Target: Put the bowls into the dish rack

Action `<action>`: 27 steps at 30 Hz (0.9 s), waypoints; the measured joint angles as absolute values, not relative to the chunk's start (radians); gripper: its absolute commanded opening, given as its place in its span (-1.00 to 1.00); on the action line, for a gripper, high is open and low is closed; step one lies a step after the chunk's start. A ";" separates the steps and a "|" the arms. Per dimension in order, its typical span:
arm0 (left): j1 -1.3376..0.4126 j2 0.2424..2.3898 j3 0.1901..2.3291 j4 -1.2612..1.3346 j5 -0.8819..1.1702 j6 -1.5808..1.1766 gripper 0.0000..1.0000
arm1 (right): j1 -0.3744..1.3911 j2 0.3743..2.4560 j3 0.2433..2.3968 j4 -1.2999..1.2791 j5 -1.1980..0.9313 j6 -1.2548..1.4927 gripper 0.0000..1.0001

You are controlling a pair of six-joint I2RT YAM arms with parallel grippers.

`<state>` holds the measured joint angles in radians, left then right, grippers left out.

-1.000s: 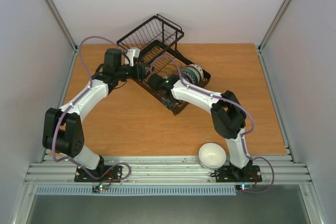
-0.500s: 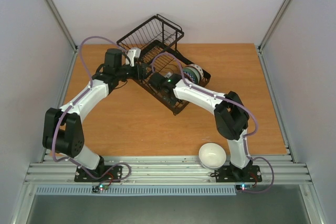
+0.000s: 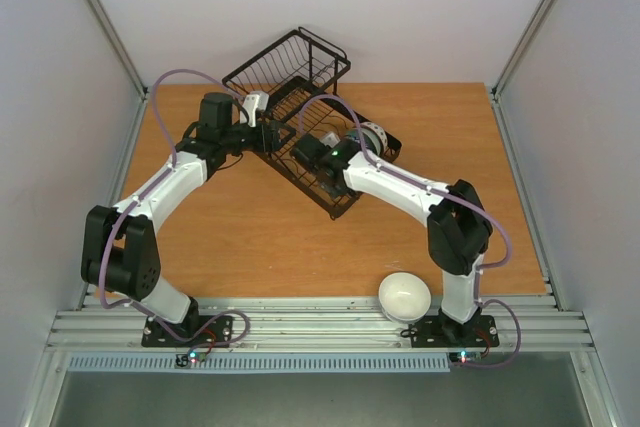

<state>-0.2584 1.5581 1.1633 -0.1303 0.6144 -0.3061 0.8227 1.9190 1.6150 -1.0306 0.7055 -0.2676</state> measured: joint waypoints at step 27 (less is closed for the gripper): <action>-0.258 1.558 1.163 -0.126 0.629 -0.314 0.38 | 0.937 0.990 0.905 -1.268 0.288 0.471 -0.15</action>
